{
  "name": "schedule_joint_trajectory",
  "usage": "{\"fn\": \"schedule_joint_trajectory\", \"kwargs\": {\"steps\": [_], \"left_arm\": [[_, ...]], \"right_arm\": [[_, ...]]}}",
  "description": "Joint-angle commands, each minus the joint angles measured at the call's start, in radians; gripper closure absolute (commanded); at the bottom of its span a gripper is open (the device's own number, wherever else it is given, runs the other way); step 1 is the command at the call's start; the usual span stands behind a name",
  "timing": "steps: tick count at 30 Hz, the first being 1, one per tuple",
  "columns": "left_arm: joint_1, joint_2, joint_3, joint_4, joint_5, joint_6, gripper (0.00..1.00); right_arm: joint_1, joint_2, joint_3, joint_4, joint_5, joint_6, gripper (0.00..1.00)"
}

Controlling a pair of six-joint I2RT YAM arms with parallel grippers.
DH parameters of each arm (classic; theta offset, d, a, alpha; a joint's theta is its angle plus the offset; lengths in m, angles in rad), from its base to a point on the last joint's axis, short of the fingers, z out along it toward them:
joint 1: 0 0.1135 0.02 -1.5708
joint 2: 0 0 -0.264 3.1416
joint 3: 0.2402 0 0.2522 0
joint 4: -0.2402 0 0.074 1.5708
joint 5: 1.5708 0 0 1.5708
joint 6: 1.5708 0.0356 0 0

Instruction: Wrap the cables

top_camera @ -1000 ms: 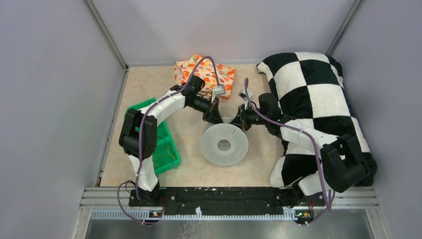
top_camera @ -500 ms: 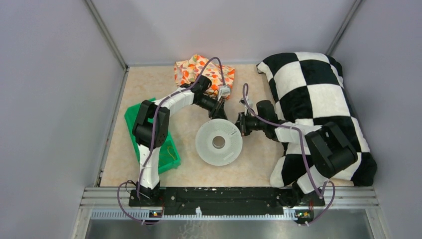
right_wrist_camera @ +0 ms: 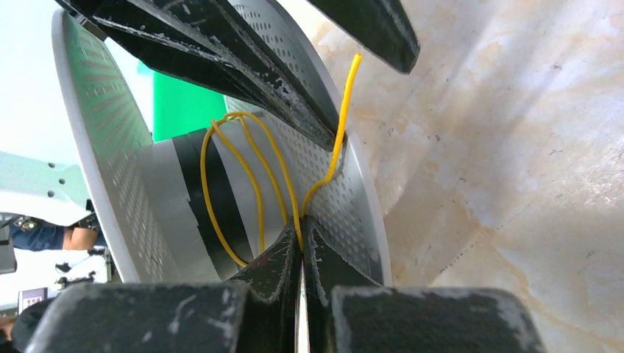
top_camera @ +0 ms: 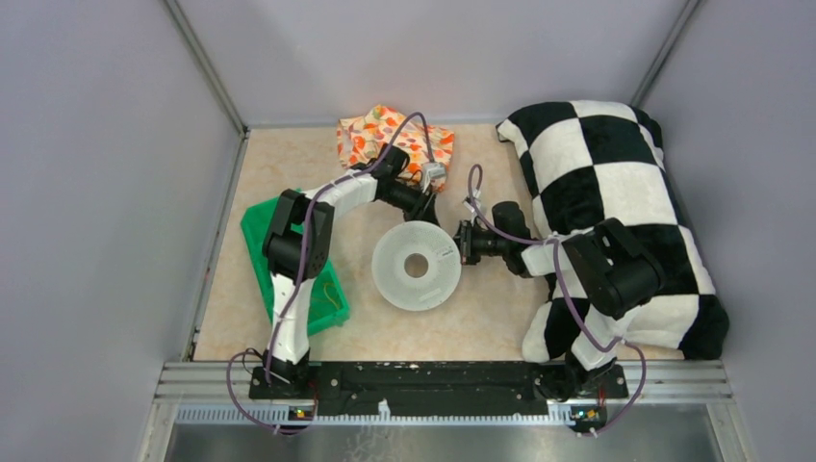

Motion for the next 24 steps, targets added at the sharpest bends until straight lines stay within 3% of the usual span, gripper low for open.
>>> {"fn": "schedule_joint_trajectory", "kwargs": {"steps": [1,10,18,24], "left_arm": [[0.013,0.002,0.072,0.23,-0.165,0.008,0.56],[0.016,0.0,0.076,0.305,-0.203,-0.043,0.47],[0.025,-0.004,0.075,0.339,-0.252,-0.079,0.47],[0.028,-0.096,0.074,0.358,-0.332,-0.132,0.46]], "right_arm": [[0.012,0.016,-0.021,0.05,0.001,0.037,1.0],[0.006,0.014,-0.033,0.066,0.012,0.054,1.0],[0.005,0.026,-0.035,0.084,0.012,0.067,1.0],[0.005,0.039,-0.035,0.091,0.007,0.067,1.0]]}}
